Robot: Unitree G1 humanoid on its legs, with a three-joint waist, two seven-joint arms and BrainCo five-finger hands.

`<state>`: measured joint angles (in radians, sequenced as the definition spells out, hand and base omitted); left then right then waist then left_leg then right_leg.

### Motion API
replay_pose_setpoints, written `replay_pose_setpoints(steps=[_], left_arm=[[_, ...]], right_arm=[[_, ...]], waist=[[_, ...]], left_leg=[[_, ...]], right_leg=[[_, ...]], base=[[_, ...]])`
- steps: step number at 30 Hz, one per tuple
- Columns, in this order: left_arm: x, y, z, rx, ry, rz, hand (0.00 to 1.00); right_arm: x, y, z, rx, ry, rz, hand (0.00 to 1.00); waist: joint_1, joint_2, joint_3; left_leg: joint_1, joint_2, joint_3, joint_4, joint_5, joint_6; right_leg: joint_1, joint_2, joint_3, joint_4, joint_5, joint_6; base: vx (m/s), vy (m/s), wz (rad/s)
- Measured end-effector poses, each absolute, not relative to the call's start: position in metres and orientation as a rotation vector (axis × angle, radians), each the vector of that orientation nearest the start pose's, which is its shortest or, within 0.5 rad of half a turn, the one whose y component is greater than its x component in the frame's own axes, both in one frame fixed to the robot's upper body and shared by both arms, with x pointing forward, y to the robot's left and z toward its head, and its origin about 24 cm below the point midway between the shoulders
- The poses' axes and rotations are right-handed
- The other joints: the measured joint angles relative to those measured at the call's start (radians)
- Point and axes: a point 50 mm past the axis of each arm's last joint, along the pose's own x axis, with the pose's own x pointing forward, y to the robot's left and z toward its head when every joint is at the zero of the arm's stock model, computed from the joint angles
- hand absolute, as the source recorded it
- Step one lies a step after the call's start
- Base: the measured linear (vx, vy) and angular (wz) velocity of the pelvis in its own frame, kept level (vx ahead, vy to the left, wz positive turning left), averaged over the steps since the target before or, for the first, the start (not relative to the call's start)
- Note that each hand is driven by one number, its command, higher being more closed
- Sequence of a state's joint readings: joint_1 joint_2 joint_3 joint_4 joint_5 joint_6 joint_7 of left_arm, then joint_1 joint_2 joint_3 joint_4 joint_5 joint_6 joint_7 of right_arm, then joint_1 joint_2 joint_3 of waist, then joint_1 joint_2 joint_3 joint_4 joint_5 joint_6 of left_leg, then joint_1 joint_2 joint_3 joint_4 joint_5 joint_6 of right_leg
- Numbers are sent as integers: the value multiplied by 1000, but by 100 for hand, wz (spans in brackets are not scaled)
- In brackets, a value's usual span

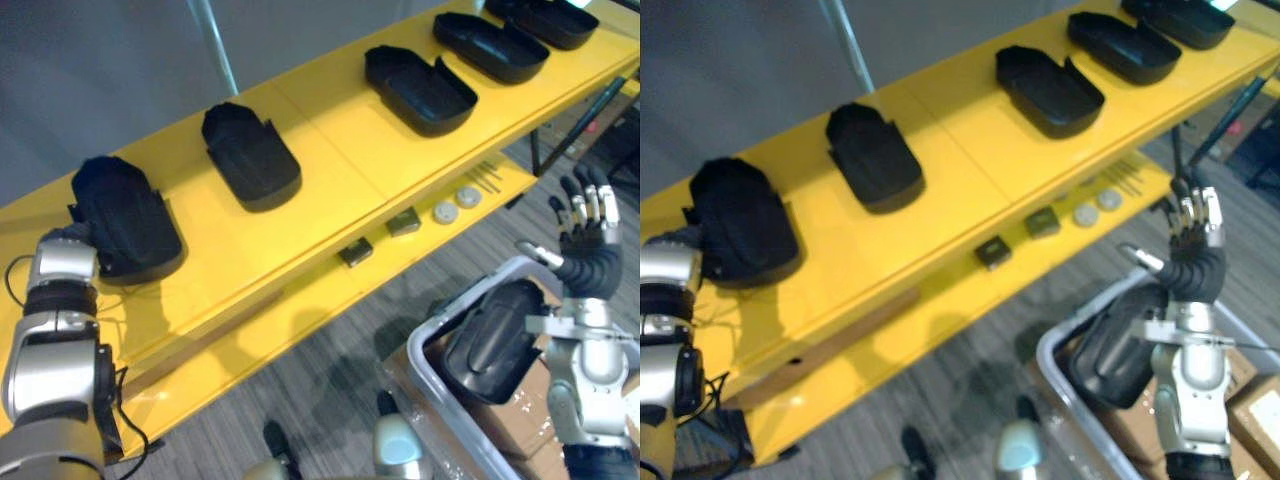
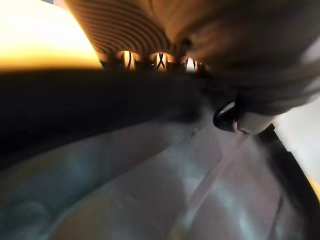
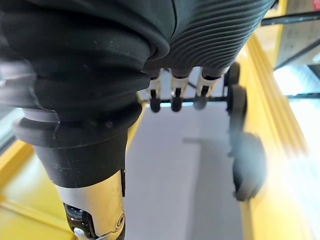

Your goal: Walk over and take plastic housings, then place them on the shelf

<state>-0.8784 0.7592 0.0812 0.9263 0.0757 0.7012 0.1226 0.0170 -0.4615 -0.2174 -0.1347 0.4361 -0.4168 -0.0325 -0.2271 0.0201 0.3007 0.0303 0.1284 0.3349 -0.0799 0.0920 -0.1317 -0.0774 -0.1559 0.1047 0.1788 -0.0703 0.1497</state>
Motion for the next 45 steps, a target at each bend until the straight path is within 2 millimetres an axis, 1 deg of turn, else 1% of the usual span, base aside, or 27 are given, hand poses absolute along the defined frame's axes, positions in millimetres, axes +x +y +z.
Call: replay_pose_setpoints(steps=[12, 16, 19, 20, 21, 22, 23, 24, 25, 26, 28, 29, 31, 32, 33, 34, 35, 36, 37, 38, 39, 40, 41, 42, 43, 44, 45], left_arm=[[331, 379, 161, 441, 587, 773, 0], [330, 382, 165, 462, 560, 844, 0], [330, 386, 180, 469, 465, 932, 0], [331, 387, 194, 453, 389, 975, 0], [331, 389, 213, 438, 285, 1016, 0], [330, 389, 225, 442, 222, 1039, 0], [328, 389, 249, 448, 92, 1078, 0], [326, 388, 260, 437, 20, 1089, 0], [322, 384, 285, 433, -148, 1106, 0], [320, 381, 295, 427, -217, 1105, 0], [315, 370, 318, 384, -411, 1089, 0], [311, 365, 326, 344, -492, 1082, 0], [307, 362, 334, 328, -565, 1085, 0], [301, 357, 342, 315, -650, 1088, 0], [292, 356, 344, 302, -718, 1083, 0], [287, 355, 345, 300, -753, 1078, 0], [276, 350, 343, 299, -832, 1046, 0], [270, 347, 342, 293, -872, 1025, 0], [262, 342, 337, 271, -921, 984, 0], [251, 334, 325, 247, -973, 922, 0], [237, 322, 308, 212, -1015, 853, 0], [230, 317, 297, 205, -1023, 826, 0], [216, 307, 272, 185, -1015, 790, 0], [202, 296, 248, 167, -993, 763, 0], [195, 292, 237, 164, -973, 758, 0], [182, 286, 215, 150, -923, 758, 0], [171, 283, 202, 143, -895, 769, 0]], right_arm=[[229, -266, 149, -52, -613, -166, 0], [229, -267, 150, -36, -618, -154, 0], [228, -267, 151, -27, -626, -135, 0], [227, -267, 152, -24, -644, -126, 0], [226, -266, 153, -20, -660, -111, 0], [226, -266, 154, -22, -667, -106, 0], [225, -265, 154, -28, -674, -94, 0], [225, -265, 154, -30, -678, -88, 0], [224, -264, 155, -35, -693, -77, 0], [223, -264, 155, -37, -702, -73, 0], [224, -261, 156, -28, -717, -69, 0], [225, -257, 155, -19, -721, -60, 0], [227, -254, 155, -24, -724, -59, 0], [231, -249, 155, -29, -723, -49, 0], [234, -246, 155, -17, -721, -41, 0], [235, -244, 154, -11, -717, -44, 0], [236, -243, 149, 6, -701, -60, 0], [237, -243, 148, 12, -697, -68, 0], [237, -242, 147, 21, -694, -84, 0], [236, -241, 144, 38, -687, -107, 0], [236, -241, 140, 60, -671, -128, 0], [236, -240, 137, 72, -659, -135, 0], [234, -240, 133, 96, -640, -153, 0], [230, -240, 128, 124, -623, -182, 0], [229, -241, 125, 138, -617, -200, 0], [225, -242, 122, 162, -609, -233, 0], [222, -242, 121, 180, -614, -255, 0]], waist=[[2, -10, 6], [2, -12, 7], [0, -11, 8], [2, -11, 8], [3, -11, 8], [4, -11, 8], [7, -11, 8], [9, -11, 8], [17, -7, 7], [19, -6, 7], [40, -2, 5], [42, 2, 2], [44, 5, 0], [55, 12, -5], [61, 22, -18], [63, 28, -26], [76, 42, -47], [82, 47, -57], [87, 55, -71], [93, 62, -95], [109, 68, -128], [113, 71, -140], [126, 74, -151], [139, 71, -159], [151, 70, -159], [168, 66, -160], [173, 60, -163]], left_leg=[[-2, 4, -8, 0, -1, 0], [-7, 3, -2, 0, -1, 0], [-11, -1, -2, 0, 0, 0], [-11, -1, -3, 0, 0, 1], [-11, -2, -6, 0, 0, 1], [-9, -2, -8, 0, 0, 1], [-5, -2, -11, 0, 0, 1], [0, -2, -13, 0, 0, 1], [9, -2, -18, 0, 0, 1], [12, -3, -23, 0, 0, 1], [22, -3, -29, -2, 0, 0], [22, -4, -44, -7, 0, 1], [23, -5, -56, -7, 0, 0], [24, -6, -65, -8, 2, 1], [23, -9, -72, -8, 9, 4], [21, -9, -77, -8, 10, 5], [19, -10, -86, -8, 14, 5], [20, -10, -90, -8, 14, 5], [20, -10, -103, -8, 15, 4], [20, -10, -120, -8, 17, 4], [17, -8, -127, -8, 17, 3], [16, -8, -134, -8, 18, 2], [22, -6, -150, -8, 19, 0], [18, -4, -166, -8, 23, -2], [18, -3, -170, -9, 23, -2], [14, 1, -180, -9, 23, -5], [4, 2, -190, -9, 23, -4]], right_leg=[[4, 0, -12, 0, 0, 0], [-5, 0, -7, 0, 0, 0], [-10, 0, -6, 0, 0, 0], [-9, 0, -8, 1, 0, 0], [-8, 0, -10, 2, 0, 0], [-6, 0, -12, 3, 0, 0], [1, -1, -16, 3, 0, 0], [7, -1, -17, 3, 0, 0], [21, -1, -23, 4, -1, 0], [26, -2, -26, 3, -2, -1], [41, -3, -41, 2, -6, -2], [51, -6, -54, 1, -10, -1], [62, -9, -70, -3, -13, -2], [77, -11, -81, -15, -13, -2], [79, -12, -88, -16, -13, -2], [80, -13, -95, -16, -13, -2], [85, -15, -106, -16, -13, -2], [88, -15, -109, -18, -13, -2], [98, -15, -120, -23, -13, -2], [116, -16, -138, -33, -13, -2], [119, -14, -146, -40, -13, -2], [128, -14, -156, -45, -13, -2], [149, -12, -174, -54, -13, -2], [159, -9, -190, -62, -14, -4], [165, -7, -195, -68, -14, -5], [171, -4, -210, -73, -14, -6], [173, -2, -225, -79, -17, -10]], base=[[4, -2, 2], [0, 0, -4], [0, 0, 0], [0, 0, 4], [0, 0, 5], [0, 0, 6], [0, 0, 6], [6, -1, 9], [10, -5, 11], [10, -6, 12], [-10, -15, 14], [-27, -22, 21], [-31, -19, 23], [-24, -18, 21], [-11, -14, 20], [6, -16, 21], [14, -13, 18], [17, -14, 22], [24, -21, 30], [21, -21, 32], [25, -31, 30], [13, -23, 27], [-9, -35, 37], [-51, -36, 34], [-101, -41, 26], [-108, -35, 28], [-135, -32, 38]])
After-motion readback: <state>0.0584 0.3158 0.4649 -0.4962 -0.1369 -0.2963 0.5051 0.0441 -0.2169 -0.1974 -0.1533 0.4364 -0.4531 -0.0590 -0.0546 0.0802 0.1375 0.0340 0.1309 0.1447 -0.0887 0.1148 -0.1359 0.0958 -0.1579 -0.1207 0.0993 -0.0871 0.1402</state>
